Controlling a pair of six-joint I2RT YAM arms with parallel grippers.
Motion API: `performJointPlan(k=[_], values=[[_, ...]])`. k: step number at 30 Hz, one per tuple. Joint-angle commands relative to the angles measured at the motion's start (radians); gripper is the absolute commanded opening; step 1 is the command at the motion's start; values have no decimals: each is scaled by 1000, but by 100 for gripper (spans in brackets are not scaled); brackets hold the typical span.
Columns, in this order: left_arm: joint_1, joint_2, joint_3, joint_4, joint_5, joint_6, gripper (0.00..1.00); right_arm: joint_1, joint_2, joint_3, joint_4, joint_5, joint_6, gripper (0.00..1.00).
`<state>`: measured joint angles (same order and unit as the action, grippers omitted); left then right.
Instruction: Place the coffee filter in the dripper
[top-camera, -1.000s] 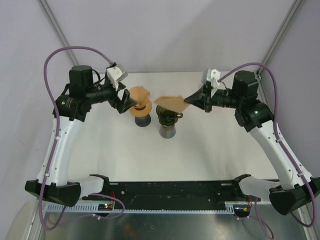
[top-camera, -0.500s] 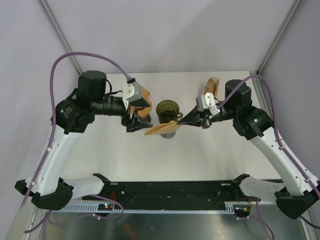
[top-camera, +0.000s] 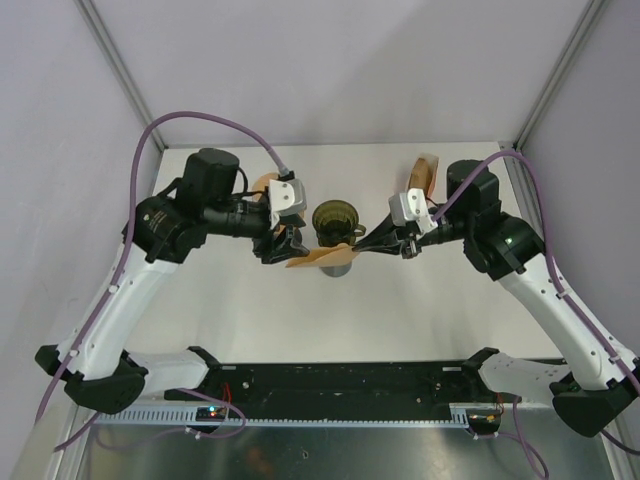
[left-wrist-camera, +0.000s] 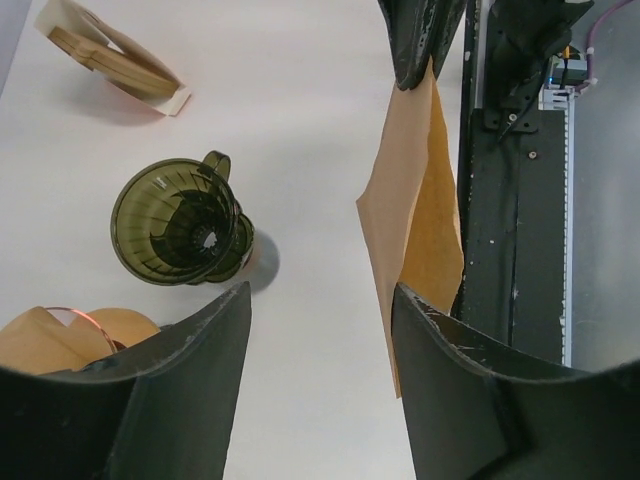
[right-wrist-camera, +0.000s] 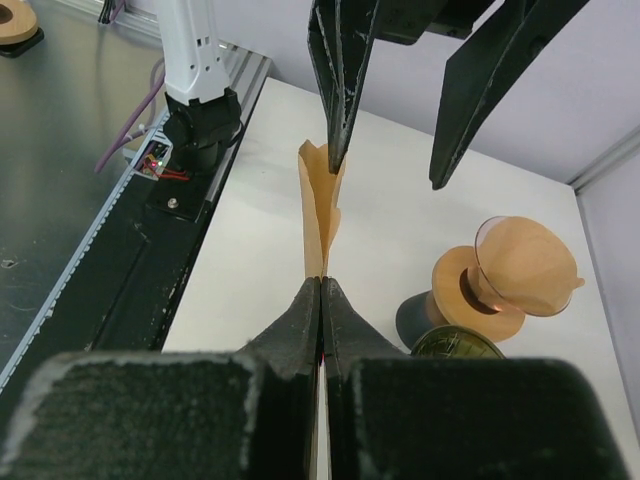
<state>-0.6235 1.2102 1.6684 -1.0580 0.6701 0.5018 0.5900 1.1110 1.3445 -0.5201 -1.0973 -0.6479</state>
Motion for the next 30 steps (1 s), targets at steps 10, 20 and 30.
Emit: performJointPlan(k=[10,20,30], values=[[-24,20,-49,0,27,45,43,5,14,8,0,-10,-23,0],[-32,114,30,17,-277,-157,0,7,37,8,127,314,130,68],[-35,175,70,104,-438,-223,0,134,6,16,141,370,-50,78]])
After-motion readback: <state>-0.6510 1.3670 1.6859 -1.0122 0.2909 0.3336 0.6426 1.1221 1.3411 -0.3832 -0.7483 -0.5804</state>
